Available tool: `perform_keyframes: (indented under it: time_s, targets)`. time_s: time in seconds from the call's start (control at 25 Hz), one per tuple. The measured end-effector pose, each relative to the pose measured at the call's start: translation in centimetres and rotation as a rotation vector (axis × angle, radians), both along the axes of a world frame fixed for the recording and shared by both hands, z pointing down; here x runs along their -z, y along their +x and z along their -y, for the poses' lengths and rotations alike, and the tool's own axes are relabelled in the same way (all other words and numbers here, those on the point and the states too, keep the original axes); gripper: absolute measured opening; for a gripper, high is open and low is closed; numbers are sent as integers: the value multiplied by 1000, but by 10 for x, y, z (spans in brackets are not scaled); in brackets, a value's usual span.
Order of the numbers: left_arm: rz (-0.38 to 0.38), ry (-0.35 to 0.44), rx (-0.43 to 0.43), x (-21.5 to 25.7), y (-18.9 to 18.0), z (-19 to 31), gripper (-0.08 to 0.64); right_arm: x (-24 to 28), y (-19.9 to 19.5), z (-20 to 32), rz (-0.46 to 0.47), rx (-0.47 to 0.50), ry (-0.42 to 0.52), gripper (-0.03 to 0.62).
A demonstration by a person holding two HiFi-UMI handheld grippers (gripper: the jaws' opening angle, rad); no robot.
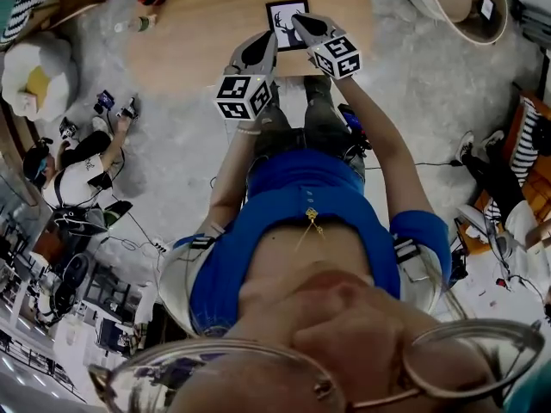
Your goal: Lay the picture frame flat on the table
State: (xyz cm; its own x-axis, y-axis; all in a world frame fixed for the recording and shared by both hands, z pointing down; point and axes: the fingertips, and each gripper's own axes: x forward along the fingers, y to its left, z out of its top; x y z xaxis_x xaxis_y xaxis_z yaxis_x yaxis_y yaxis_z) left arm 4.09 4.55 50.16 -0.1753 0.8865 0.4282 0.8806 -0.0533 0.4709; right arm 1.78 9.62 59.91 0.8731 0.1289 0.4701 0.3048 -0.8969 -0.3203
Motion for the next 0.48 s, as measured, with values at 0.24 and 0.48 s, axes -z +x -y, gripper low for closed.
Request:
perform_keyframes:
  time_s: [0.24, 0.48]
  targets:
    - [-50, -63, -9, 40, -4, -10, -3, 78, -2, -6, -154, -47, -48, 2]
    - [-82, -121, -20, 78, -17, -14, -3, 150, -14, -5, -282, -87, -123, 2]
